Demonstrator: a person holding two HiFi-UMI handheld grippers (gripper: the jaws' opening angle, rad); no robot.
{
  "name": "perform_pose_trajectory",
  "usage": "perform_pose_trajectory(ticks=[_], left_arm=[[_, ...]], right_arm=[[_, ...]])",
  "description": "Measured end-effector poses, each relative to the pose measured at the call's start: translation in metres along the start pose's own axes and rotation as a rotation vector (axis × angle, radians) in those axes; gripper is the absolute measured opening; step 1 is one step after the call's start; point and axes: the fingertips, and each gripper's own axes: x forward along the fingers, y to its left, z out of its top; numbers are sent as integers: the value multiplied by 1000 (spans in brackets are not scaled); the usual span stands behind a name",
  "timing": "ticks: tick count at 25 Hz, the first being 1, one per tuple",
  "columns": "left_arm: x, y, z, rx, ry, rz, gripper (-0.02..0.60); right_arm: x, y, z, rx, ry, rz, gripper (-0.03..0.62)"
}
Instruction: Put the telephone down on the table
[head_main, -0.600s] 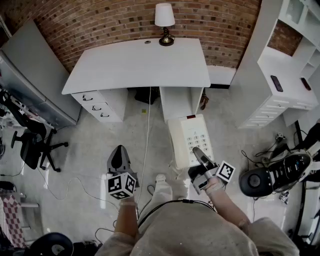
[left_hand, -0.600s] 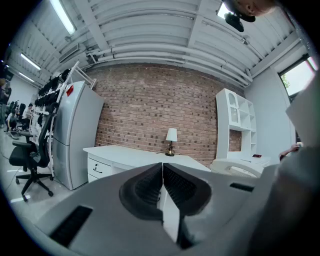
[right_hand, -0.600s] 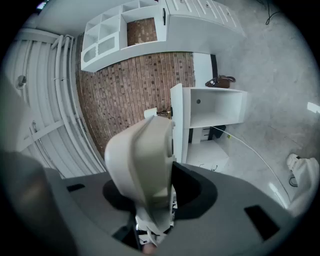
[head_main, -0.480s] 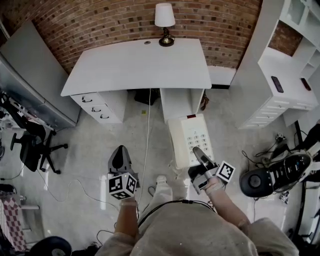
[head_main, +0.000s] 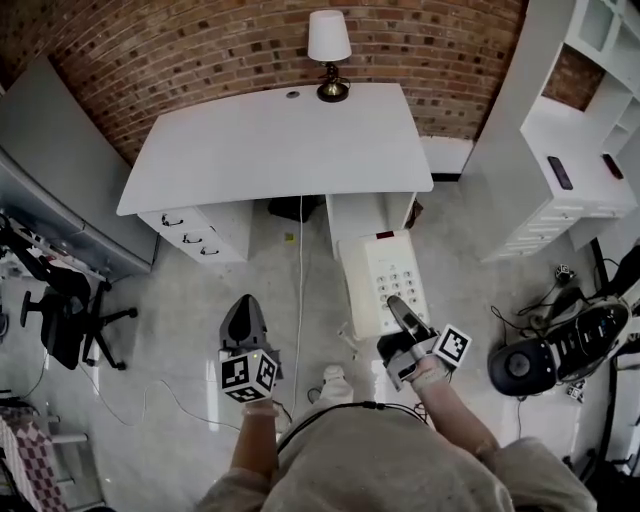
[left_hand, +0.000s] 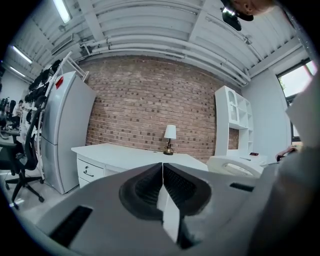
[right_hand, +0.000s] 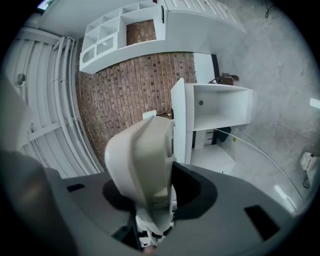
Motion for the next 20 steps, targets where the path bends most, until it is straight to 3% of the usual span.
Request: perform_pose_trajectory(ticks=[12, 20], left_arm=[[75, 37, 15, 6, 4, -79, 8], [103, 40, 13, 4, 34, -130, 8]], right_arm=[[72, -6, 9, -36, -54, 28, 164], [110, -17, 39, -41, -117, -22, 164]])
